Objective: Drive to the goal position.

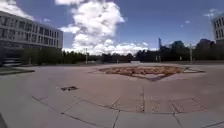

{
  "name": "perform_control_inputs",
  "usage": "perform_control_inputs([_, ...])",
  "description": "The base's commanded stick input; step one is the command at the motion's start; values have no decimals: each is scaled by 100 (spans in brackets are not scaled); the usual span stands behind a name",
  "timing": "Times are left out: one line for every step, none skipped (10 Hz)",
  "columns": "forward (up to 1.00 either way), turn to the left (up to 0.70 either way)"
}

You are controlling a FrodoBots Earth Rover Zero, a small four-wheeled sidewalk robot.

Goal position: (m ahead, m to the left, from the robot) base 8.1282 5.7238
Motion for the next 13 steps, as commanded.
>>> perform_control_inputs([70, 0])
perform_control_inputs([70, 0])
perform_control_inputs([70, 0])
perform_control_inputs([70, 0])
perform_control_inputs([70, 0])
perform_control_inputs([70, 0])
perform_control_inputs([70, 0])
perform_control_inputs([70, 0])
perform_control_inputs([70, 0])
perform_control_inputs([70, 0])
perform_control_inputs([70, 0])
perform_control_inputs([70, 0])
perform_control_inputs([70, 0])
